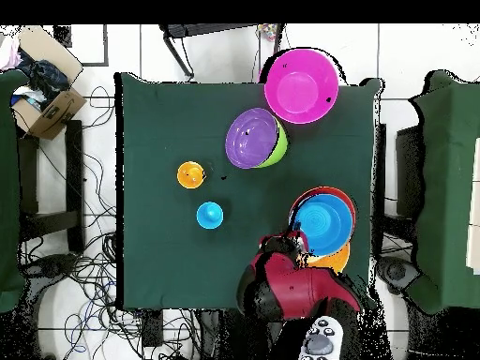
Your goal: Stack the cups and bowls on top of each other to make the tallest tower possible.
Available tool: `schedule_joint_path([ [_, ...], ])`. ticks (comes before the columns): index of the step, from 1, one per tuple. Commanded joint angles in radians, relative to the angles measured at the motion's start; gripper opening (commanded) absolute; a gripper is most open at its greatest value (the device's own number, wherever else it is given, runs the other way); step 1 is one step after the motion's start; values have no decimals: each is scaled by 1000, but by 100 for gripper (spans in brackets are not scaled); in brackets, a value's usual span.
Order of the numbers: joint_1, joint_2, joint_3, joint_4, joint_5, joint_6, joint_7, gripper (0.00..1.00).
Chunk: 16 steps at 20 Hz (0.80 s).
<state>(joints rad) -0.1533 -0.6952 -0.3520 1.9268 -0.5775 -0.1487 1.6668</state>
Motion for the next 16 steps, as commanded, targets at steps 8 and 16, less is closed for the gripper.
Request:
schedule_joint_path([
  [8,-19,75,83,-27,22,-58,143,0],
  [16,15,94,78,-17,54,-23,158,0],
])
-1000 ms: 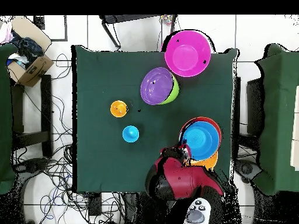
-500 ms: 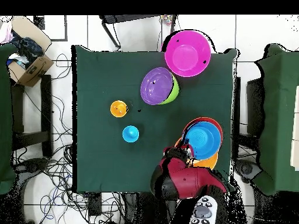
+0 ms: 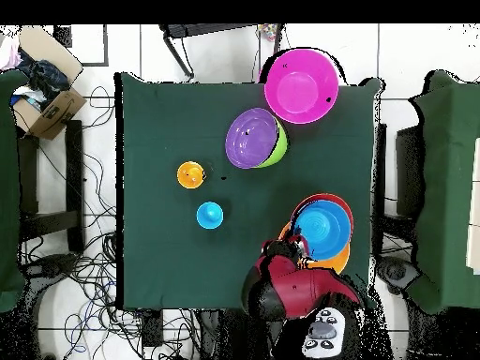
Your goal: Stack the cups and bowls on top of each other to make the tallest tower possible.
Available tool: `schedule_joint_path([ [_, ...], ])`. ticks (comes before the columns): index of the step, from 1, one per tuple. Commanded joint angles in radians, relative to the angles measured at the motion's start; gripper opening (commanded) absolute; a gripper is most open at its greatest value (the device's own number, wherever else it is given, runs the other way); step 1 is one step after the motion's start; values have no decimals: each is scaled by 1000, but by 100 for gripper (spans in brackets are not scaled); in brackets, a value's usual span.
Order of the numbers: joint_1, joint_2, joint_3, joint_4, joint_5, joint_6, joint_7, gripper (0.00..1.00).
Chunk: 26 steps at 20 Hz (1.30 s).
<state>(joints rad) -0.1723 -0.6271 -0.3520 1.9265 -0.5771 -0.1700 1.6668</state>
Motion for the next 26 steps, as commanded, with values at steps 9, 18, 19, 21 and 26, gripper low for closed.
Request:
schedule_joint_path([
  [9,17,0,105,-9,56,20,161,100],
  [18,-17,-80,129,-2,30,144,100,100],
  [19,-27,-90,137,-3,25,157,91,100],
  [21,-58,-118,164,-2,4,182,63,100],
  [26,-156,-216,265,18,-26,267,-18,100],
])
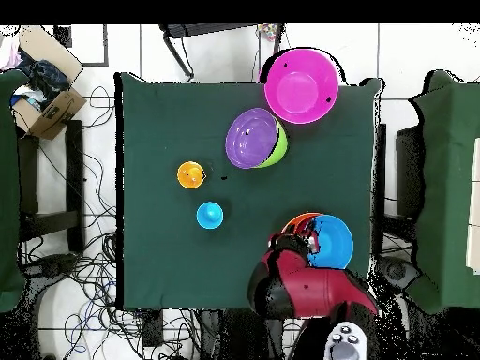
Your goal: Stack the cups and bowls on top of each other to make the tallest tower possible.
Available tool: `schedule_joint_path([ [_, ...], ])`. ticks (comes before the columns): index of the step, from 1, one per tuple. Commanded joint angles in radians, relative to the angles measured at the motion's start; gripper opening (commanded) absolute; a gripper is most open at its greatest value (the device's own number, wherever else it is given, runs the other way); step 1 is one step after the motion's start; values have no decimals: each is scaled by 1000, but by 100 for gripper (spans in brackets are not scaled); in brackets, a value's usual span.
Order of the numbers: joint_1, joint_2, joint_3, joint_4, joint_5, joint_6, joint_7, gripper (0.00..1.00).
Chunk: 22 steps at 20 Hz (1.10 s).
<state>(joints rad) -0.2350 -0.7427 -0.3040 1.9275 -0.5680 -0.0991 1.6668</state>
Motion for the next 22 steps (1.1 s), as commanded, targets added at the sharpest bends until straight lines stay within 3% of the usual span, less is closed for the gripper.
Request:
schedule_joint_path([
  [1,-112,-115,238,17,-36,213,-34,100],
  [7,-131,-158,299,-5,-14,300,-67,100],
  [11,-181,-163,379,-36,-16,326,-92,100],
  [18,-487,-133,796,-70,-49,402,-335,100],
  [22,-437,-103,748,-168,-72,398,-219,100],
])
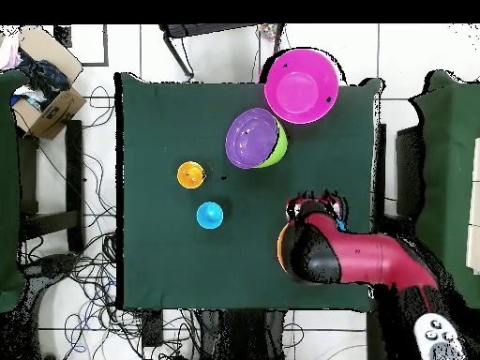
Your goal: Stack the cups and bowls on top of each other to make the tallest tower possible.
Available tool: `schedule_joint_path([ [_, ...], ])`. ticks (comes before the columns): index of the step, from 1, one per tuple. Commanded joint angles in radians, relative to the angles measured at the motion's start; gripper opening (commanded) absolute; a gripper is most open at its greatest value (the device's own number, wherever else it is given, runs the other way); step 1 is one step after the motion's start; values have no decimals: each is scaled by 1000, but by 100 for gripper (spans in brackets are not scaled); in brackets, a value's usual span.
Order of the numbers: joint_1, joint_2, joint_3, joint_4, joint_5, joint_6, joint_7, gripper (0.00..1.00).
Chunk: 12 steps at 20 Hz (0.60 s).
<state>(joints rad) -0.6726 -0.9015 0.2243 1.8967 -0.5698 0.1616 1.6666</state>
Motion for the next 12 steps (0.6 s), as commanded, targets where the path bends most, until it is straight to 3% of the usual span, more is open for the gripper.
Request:
schedule_joint_path([
  [1,19,72,203,-166,-80,145,-199,100],
  [3,48,116,176,-224,-88,117,-136,100],
  [6,110,150,139,-313,-69,172,-105,100],
  [12,228,167,95,-447,-8,372,-77,100],
])
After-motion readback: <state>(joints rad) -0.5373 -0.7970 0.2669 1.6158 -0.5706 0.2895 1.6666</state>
